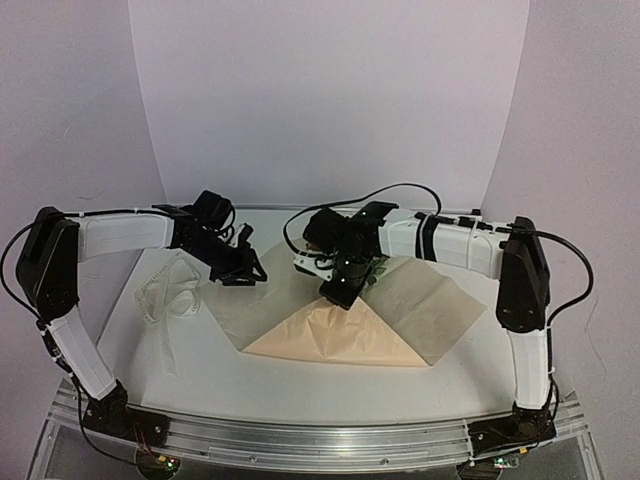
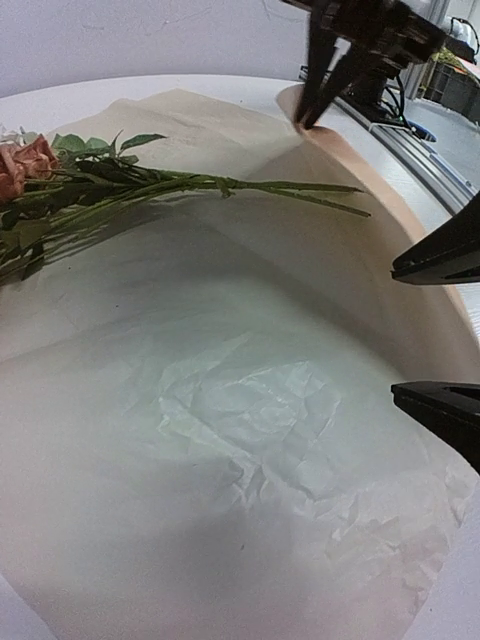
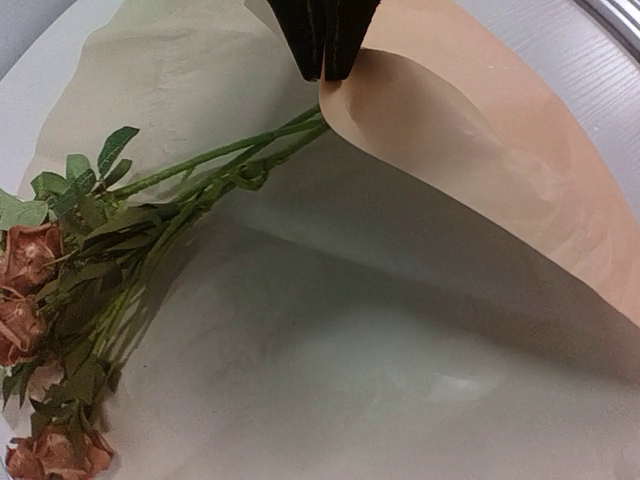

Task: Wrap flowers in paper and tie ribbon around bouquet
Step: Fold the bottom corner of the flattened wrapping paper at the center of the board.

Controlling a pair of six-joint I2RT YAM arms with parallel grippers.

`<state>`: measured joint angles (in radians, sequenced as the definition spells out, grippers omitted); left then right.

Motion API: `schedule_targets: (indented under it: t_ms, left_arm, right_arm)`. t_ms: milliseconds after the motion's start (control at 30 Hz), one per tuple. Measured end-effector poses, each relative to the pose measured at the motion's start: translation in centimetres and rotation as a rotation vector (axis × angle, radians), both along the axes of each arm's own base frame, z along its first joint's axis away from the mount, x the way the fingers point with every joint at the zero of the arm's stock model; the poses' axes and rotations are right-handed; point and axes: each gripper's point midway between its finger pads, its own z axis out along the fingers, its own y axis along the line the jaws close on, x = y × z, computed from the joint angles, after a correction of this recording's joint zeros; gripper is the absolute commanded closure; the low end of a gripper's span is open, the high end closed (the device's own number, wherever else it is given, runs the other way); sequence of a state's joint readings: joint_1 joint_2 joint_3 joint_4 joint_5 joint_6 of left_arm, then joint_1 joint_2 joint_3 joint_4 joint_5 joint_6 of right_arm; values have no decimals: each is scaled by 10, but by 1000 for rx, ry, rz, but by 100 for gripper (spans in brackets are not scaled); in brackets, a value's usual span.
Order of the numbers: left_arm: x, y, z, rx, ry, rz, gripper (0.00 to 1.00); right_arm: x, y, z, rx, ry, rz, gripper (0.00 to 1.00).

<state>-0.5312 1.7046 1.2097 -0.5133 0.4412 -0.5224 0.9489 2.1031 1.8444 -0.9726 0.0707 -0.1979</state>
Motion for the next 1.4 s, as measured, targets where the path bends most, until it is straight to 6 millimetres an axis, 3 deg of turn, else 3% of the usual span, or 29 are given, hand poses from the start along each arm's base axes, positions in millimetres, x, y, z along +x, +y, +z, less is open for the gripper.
schedule_targets:
  t_ms: [267,600,900,1067,1200,1400]
  left_arm:
    - [-4,-8,2,-40,5,-45,66]
    - [-19,-30,-11,-76,19,-151,68]
    - [-24,-45,-53,-50,67,-201,70]
    - [-17,-45,-81,-8,102,-183,72]
    - [-7,-45,-92,15,102,-145,73]
    - [1,-44,-96,26,123,-69,74]
  right_arm:
    - [59,-7,-16,16,-7,-120,100]
    - [90,2,-41,4,-14,-152,100]
    - [115,6,-52,-18,-103,-146,98]
    - [127,7,-53,-25,-160,-143,73]
    - [131,9,-51,-14,-181,-155,32]
    - [117,2,-38,52,-113,-230,3]
